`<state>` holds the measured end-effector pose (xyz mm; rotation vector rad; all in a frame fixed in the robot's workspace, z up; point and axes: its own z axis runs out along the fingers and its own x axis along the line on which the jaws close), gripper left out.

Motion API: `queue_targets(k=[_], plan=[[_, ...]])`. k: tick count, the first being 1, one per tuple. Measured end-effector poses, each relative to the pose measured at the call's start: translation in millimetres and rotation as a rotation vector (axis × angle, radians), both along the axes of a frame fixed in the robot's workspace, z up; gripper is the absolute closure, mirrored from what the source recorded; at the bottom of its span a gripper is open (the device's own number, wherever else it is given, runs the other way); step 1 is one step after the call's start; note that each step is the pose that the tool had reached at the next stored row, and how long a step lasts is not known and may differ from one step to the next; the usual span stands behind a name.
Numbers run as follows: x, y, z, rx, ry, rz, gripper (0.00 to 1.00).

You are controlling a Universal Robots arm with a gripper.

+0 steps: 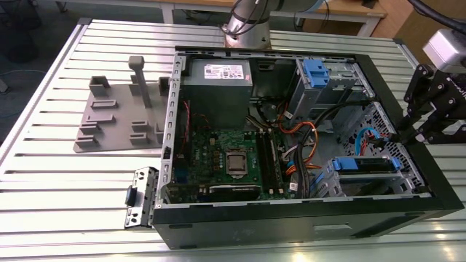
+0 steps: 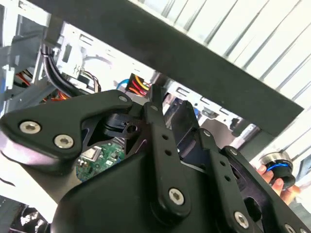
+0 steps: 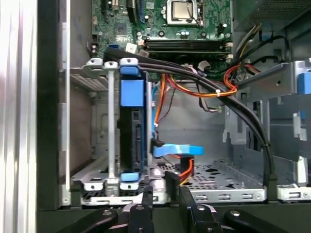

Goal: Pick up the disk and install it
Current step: 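Insert the first disk wire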

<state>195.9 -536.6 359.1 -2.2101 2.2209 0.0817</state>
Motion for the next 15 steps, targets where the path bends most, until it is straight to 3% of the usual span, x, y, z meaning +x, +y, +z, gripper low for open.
queue_targets(k=[2, 3, 8, 15], plan=[[-0.5, 0.1, -1.0, -0.0031, 0.0001, 0.001, 0.65], [-0.6, 0.2, -5.9, -0.0116, 0.0001, 0.003, 0.65], [-1.0, 0.5, -13.0, -0.0119, 0.0001, 0.003, 0.65], [-1.2, 0.4, -10.9, -0.0115, 0.0, 0.003, 0.65]])
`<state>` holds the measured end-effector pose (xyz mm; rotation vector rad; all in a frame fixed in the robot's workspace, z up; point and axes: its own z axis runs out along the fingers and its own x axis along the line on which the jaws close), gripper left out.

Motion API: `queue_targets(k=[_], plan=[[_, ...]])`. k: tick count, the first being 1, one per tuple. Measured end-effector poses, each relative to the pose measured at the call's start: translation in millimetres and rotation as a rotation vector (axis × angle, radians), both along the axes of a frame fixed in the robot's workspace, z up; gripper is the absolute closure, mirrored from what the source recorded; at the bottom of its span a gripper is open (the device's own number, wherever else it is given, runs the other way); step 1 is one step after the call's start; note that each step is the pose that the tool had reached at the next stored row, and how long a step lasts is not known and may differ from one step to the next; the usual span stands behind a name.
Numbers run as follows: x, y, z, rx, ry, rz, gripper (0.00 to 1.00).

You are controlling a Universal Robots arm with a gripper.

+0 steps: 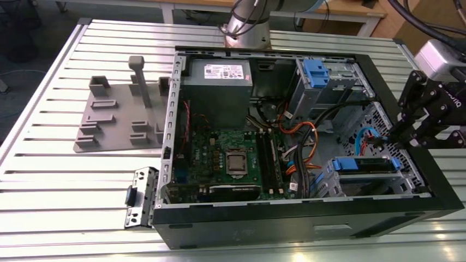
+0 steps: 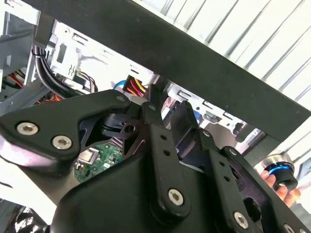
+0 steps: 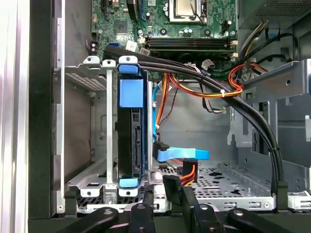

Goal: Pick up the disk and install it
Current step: 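Insert the first disk wire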

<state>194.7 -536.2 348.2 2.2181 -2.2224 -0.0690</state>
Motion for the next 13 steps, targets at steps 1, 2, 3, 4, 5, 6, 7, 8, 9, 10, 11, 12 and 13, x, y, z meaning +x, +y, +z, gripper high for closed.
queue_targets(k=[1, 2, 3, 4, 5, 6, 7, 8, 9, 10, 11, 12, 13], plan=[[0.0, 0.0, 1.7, -0.0001, 0.0, 0.0, 0.65], [-0.3, 0.0, 3.6, -0.0002, 0.0, 0.0, 0.65], [-0.6, 0.1, 4.6, -0.0002, 0.0, 0.0, 0.65], [-0.9, 0.2, 4.8, -0.0001, -0.0001, 0.0, 0.65], [-1.5, 0.2, 4.7, 0.0002, 0.0, 0.0, 0.65], [-2.5, 0.2, 4.9, -0.0001, -0.0001, 0.0, 0.65], [-3.1, 0.1, 4.5, 0.0, -0.0001, 0.0, 0.65], [-3.6, 0.1, 4.0, 0.0, -0.0001, 0.001, 0.65], [-4.4, 0.2, 3.7, -0.0002, -0.0001, 0.001, 0.65], [-5.1, 0.2, 3.3, -0.0002, -0.0001, 0.001, 0.65], [-5.8, 0.4, 2.5, -0.0001, -0.0001, 0.001, 0.65], [-6.3, 0.4, 1.8, -0.0002, -0.0001, 0.001, 0.65], [-6.3, 0.4, 1.1, -0.0007, -0.0001, 0.001, 0.65]])
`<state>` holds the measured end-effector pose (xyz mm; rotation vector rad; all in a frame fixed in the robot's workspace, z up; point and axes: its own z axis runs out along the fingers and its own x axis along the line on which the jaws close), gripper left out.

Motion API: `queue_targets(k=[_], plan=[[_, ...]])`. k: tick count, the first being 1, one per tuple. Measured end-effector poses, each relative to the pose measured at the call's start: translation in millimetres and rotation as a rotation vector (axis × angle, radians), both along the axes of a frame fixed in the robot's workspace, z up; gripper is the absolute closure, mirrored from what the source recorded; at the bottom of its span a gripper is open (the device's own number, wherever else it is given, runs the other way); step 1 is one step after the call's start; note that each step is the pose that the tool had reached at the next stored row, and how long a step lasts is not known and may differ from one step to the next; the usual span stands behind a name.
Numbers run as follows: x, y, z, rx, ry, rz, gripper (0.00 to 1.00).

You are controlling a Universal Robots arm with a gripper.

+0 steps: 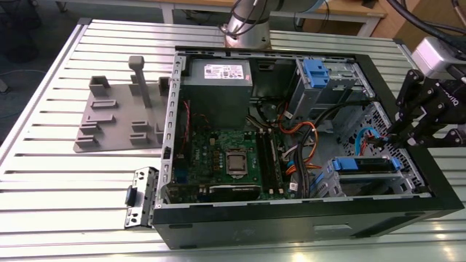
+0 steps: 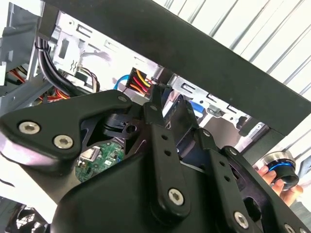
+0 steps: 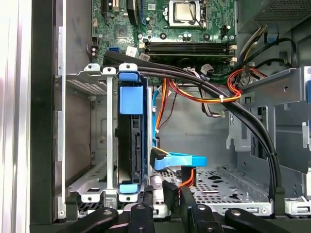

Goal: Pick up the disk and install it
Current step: 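Insert the first disk wire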

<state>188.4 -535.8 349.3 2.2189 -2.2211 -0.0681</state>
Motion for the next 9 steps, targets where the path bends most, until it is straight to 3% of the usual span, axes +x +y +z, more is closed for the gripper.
queue_targets(k=[8, 9], plan=[[-0.1, 0.0, -0.8, -0.0008, 0.0, 0.0, 0.66], [-0.1, 0.0, -0.8, -0.0009, 0.0, 0.0, 0.73]])
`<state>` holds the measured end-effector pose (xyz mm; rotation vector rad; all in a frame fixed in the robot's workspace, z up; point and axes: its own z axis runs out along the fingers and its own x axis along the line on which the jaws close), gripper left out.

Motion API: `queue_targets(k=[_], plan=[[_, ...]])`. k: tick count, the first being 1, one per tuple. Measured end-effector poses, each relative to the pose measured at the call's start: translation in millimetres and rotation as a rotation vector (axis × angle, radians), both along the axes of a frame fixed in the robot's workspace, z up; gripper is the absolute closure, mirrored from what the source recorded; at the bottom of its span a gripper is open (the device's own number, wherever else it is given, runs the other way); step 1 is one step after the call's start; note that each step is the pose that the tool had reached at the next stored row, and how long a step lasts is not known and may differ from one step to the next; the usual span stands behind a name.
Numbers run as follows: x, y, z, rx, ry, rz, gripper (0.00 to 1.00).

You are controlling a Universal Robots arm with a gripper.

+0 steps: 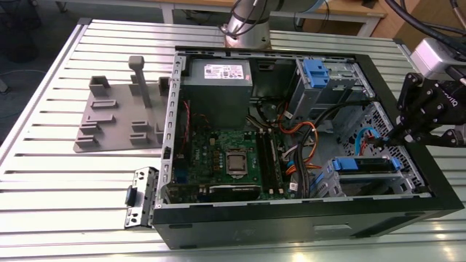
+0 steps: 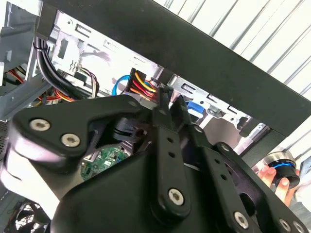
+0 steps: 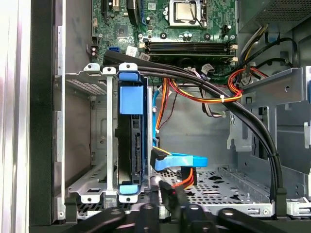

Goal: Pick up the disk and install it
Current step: 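Insert the first disk wire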

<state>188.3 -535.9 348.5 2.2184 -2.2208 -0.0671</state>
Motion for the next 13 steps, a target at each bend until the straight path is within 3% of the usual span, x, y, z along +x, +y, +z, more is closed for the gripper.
queue_targets(k=[4, 13], plan=[[0.0, 0.0, 0.0, -0.0002, 0.0, 0.0, 0.9], [0.0, 0.0, -0.1, -0.0005, 0.0, 0.0, 0.9]])
